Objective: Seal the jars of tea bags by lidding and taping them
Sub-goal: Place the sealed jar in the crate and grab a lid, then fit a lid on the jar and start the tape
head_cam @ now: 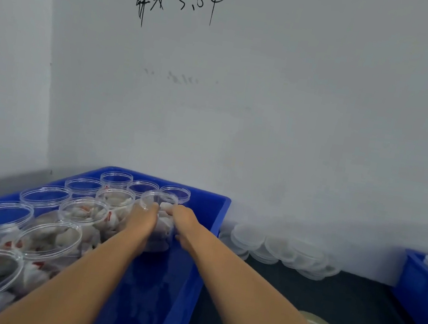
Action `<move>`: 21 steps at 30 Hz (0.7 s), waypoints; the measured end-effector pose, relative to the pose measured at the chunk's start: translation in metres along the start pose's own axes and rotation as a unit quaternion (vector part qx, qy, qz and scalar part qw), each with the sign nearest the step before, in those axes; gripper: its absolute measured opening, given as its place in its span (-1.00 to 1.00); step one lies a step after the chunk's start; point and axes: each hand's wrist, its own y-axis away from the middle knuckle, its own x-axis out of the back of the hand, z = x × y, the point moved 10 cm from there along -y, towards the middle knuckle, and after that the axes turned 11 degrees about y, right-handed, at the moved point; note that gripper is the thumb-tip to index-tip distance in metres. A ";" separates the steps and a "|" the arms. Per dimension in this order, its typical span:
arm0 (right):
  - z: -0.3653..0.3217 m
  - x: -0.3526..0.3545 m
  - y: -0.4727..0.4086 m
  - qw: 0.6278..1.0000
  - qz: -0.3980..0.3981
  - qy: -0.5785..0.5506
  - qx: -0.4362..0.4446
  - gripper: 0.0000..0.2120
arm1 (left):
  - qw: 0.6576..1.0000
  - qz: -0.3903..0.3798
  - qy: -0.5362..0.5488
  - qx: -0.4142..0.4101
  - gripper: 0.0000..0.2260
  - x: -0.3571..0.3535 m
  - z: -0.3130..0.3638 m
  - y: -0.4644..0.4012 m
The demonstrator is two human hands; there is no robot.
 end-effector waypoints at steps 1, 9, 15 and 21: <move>-0.007 0.006 0.006 1.000 0.003 0.015 0.021 -0.78 | 0.999 0.025 0.025 -0.022 -0.60 0.003 0.005 0.001; -0.048 0.094 0.072 0.977 0.133 -0.075 0.148 -0.58 | 0.989 0.068 0.022 -0.127 -0.59 -0.037 0.090 0.091; -0.015 0.173 0.134 0.961 0.205 -0.088 0.162 -0.44 | 0.990 0.059 0.059 -0.117 -0.60 -0.100 0.095 0.174; 0.052 0.213 0.183 0.968 0.196 -0.062 0.142 -0.62 | 0.991 0.033 -0.012 -0.130 -0.50 -0.147 0.054 0.238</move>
